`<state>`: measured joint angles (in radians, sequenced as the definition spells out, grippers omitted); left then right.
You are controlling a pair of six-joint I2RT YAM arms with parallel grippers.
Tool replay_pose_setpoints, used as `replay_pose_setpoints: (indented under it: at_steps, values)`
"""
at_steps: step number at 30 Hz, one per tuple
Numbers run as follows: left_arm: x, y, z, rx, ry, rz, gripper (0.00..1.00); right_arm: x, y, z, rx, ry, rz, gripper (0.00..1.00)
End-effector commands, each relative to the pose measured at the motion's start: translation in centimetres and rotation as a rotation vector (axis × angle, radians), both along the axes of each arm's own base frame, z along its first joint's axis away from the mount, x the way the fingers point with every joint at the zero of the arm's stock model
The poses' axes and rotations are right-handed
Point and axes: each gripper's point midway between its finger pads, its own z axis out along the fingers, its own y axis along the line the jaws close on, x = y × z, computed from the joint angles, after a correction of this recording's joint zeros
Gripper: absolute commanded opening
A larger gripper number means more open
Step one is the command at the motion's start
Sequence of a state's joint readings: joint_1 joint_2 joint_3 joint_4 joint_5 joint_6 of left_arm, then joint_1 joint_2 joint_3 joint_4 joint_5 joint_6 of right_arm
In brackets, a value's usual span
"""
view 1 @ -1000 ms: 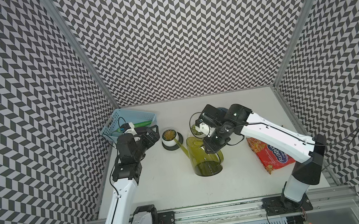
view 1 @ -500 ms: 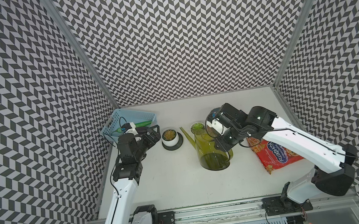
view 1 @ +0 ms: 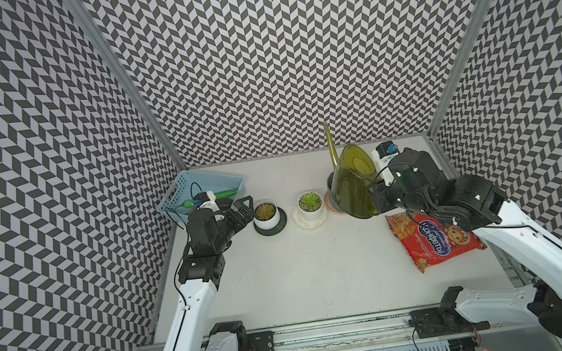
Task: Water the succulent around the soil edge
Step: Place the watering can at the center of the board.
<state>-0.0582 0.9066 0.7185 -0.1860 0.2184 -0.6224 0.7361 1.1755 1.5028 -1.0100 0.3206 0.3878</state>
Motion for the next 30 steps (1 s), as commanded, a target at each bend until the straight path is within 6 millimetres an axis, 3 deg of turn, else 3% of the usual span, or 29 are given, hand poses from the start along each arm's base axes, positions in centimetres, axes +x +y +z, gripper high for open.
replay_pose_setpoints:
  at_steps: [1, 5, 14, 26, 30]
  values:
    - [0.0, 0.0, 2.0, 0.009, -0.057, 0.005, 1.00, 2.0, -3.0, 2.6, 0.076, -0.147, -0.197, 0.00]
    - [-0.1, 0.1, 1.8, 0.014, -0.055, 0.008, 1.00, 2.5, -5.9, 1.2, 0.066, -0.163, -0.304, 0.00]
    - [-0.3, 0.1, 1.8, 0.014, -0.058, 0.006, 1.00, 1.6, -7.9, -4.0, 0.104, -0.125, -0.389, 0.00]
    - [-0.6, 0.0, 1.6, 0.010, -0.056, 0.006, 1.00, -1.0, -6.1, -11.4, 0.236, 0.024, -0.314, 0.00]
    - [-0.7, -0.1, 1.7, 0.009, -0.057, 0.003, 1.00, -1.8, -5.1, -12.7, 0.254, 0.056, -0.280, 0.00]
